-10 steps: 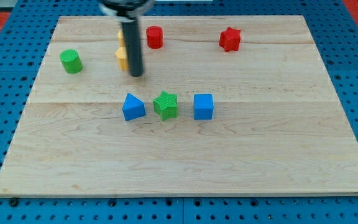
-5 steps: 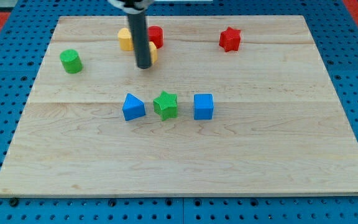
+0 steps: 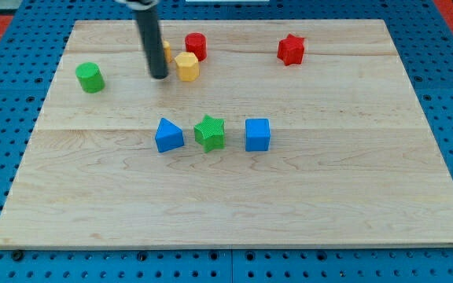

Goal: Move the yellow hexagon to the left of the red star

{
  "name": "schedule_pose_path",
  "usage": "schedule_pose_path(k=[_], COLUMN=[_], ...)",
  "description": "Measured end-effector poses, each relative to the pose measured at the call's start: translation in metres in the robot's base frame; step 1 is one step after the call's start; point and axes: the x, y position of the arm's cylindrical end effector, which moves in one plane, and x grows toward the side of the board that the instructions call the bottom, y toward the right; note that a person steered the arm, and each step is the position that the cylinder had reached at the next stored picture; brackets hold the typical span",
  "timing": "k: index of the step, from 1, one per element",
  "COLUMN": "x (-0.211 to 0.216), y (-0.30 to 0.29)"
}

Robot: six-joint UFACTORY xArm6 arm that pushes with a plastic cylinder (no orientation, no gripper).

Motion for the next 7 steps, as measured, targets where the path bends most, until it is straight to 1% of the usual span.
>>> schedule_pose_path(k=[1, 2, 3, 4, 5, 6, 7], x=[0.000, 0.000, 0.006, -0.017, -0.036, -0.032, -0.010], y=[0.077, 0.087, 0.060, 0.025, 0.086, 0.094, 0.073])
